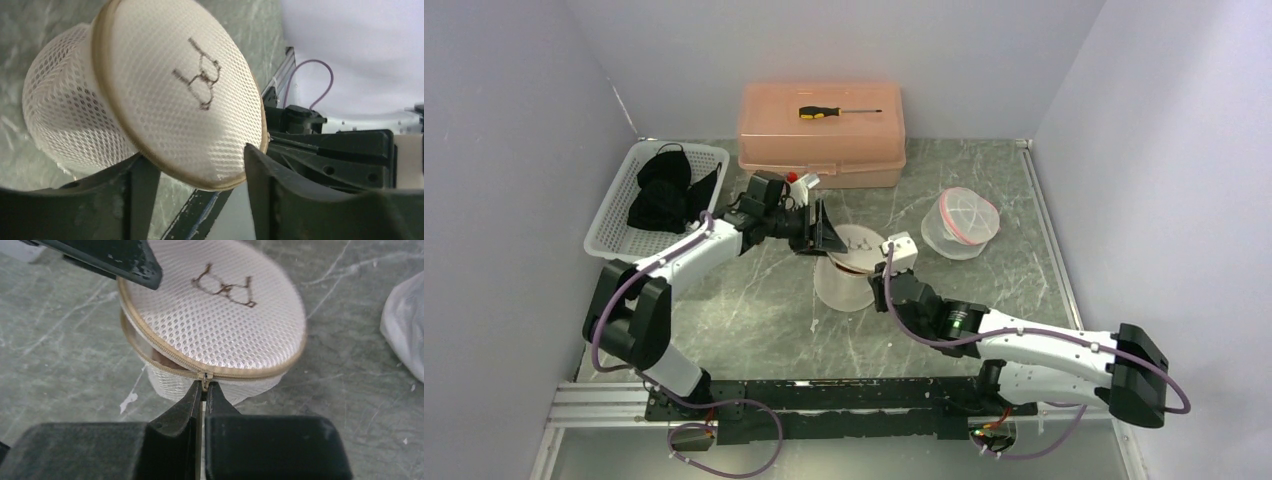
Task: Unzip the laundry bag and remove the bra
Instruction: Unzip the laundry bag at the center of the board.
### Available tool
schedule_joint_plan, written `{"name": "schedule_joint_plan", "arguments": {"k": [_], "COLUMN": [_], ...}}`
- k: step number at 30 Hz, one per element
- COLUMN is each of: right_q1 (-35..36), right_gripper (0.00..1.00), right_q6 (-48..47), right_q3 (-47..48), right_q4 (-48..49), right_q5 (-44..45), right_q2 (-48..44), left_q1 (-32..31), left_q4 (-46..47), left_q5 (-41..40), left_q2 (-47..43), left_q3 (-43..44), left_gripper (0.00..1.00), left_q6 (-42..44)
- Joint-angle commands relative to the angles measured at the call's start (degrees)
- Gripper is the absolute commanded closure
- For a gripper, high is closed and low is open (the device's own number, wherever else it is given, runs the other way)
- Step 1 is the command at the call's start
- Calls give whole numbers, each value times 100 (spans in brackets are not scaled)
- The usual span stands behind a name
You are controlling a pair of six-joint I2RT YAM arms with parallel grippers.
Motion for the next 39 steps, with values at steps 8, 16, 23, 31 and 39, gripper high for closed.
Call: {"name": "schedule_joint_plan", "arguments": {"k": [8,16,23,31,39], "right_q1": [24,-43,-49,-52,-50], "right_gripper": [100,100,100,100,100], "right_q6": [510,237,-202,-257,-283], "right_q3": [-317,-379,-410,-485,-557], "right_q4": [601,903,1186,1142,1159], "right_q5": [222,72,-278,-231,-231], "right_q2": [369,389,484,406,348], "left_q1": [5,-802,-1563,-1607,-1614], "left_q4": [-1780,-1436,-557,-685,-611], "left_q5": [-3145,-3415,-3722,-3570,-3685], "left_q2": [-1992,-2876,-1976,-867,-684], "left_q3": [-18,-947,-966,-298,-411], "left_gripper": [6,6,6,9,43], "left_q6": [-230,-2757,-4260,-4732,-4878]}}
